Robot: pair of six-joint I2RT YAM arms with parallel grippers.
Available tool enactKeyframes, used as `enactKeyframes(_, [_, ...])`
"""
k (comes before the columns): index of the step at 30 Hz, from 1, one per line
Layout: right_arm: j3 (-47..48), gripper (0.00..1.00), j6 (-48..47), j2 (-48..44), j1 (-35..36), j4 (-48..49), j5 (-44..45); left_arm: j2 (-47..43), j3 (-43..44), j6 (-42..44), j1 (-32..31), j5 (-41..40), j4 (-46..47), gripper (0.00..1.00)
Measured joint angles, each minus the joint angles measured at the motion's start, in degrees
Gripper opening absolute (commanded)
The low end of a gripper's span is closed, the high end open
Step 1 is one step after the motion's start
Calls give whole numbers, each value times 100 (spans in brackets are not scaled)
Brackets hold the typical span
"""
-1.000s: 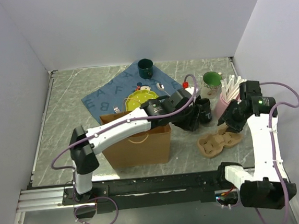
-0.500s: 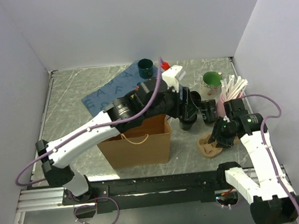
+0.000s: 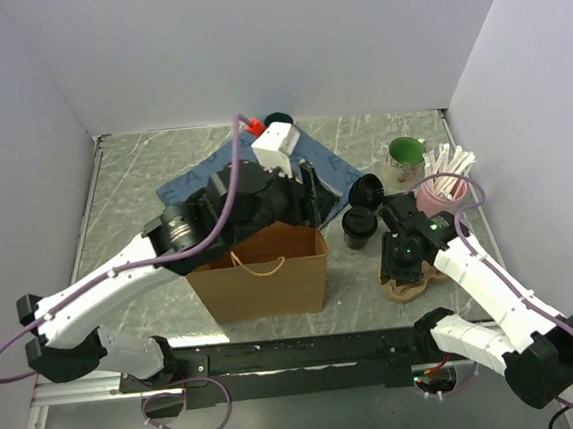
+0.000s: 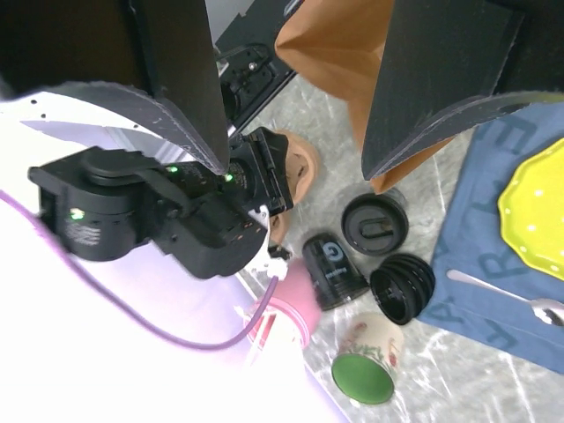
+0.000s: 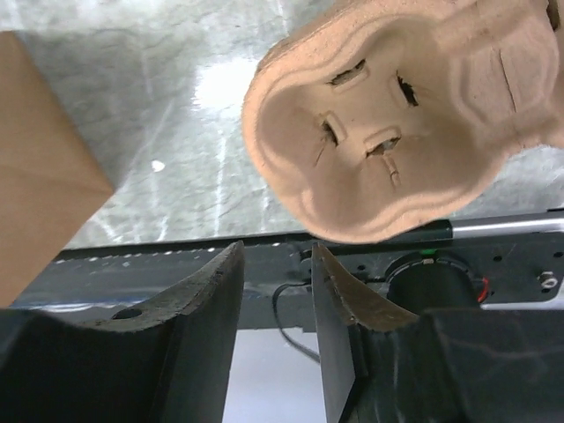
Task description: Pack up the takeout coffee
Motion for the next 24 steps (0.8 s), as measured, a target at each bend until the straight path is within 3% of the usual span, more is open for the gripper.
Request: enactKeyframes(24, [-417, 38, -393, 654, 201, 546, 87, -424, -431, -13, 0, -297, -4, 67])
